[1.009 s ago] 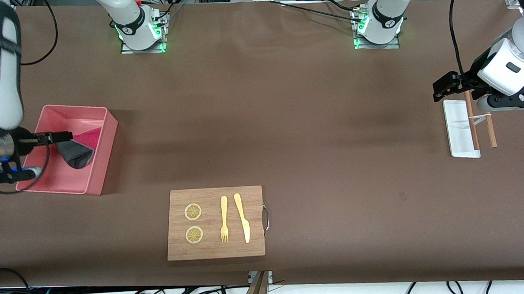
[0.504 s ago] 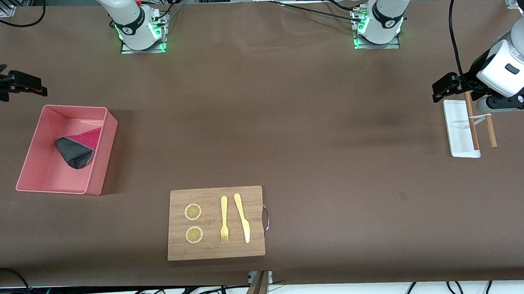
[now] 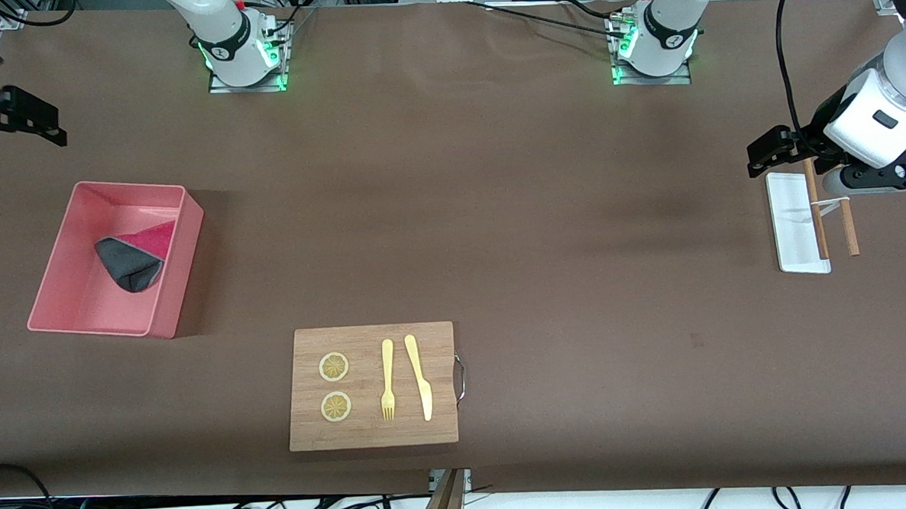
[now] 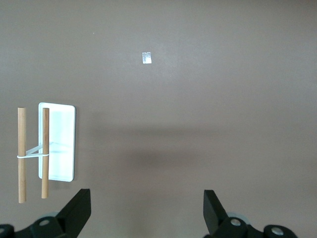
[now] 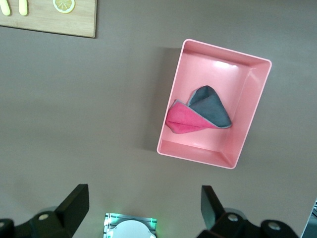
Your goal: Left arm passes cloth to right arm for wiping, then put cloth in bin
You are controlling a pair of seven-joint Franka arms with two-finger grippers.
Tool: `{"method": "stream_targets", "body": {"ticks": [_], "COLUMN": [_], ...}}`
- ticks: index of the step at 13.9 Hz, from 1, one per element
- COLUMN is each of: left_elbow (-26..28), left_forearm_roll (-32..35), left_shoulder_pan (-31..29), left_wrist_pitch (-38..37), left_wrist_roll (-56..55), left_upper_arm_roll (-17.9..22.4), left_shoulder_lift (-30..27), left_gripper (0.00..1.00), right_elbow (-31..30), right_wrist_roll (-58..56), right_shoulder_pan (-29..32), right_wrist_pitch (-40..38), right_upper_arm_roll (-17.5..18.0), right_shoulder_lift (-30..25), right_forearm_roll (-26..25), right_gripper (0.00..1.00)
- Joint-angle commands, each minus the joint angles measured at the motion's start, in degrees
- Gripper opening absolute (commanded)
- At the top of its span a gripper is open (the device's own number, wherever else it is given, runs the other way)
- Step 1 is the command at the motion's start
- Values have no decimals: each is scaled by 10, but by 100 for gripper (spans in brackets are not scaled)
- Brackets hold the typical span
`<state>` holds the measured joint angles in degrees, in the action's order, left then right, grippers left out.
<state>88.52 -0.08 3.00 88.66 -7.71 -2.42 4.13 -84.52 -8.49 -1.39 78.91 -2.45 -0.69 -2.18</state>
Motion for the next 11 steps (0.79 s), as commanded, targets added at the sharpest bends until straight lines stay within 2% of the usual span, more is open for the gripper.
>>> {"method": "stream_targets", "body": {"ticks": [1, 4, 7, 11], "left_elbow": [-16, -17, -17, -17], "left_forearm_roll": [-10, -11, -11, -11], "left_shoulder_pan": [1, 1, 1, 1], "left_wrist_pitch": [-10, -13, -14, -14], "left_wrist_roll": [2, 1, 1, 1], "left_upper_arm_roll": [1, 0, 0, 1], "left_shoulder_lift": [7, 7, 7, 7], "left_gripper": [100, 100, 100, 100], "right_elbow": [-38, -49, -17, -13], "right_wrist_roll": [39, 50, 40, 42], "right_shoulder_pan": [17, 24, 24, 24], "right_wrist_pitch": [14, 12, -5, -5], "right_upper_arm_roll": [15, 21, 16, 16], "right_shoulder_lift": [-19, -19, 8, 14], "right_forearm_roll": [9, 18, 17, 17], "right_gripper": [100, 100, 100, 100]}}
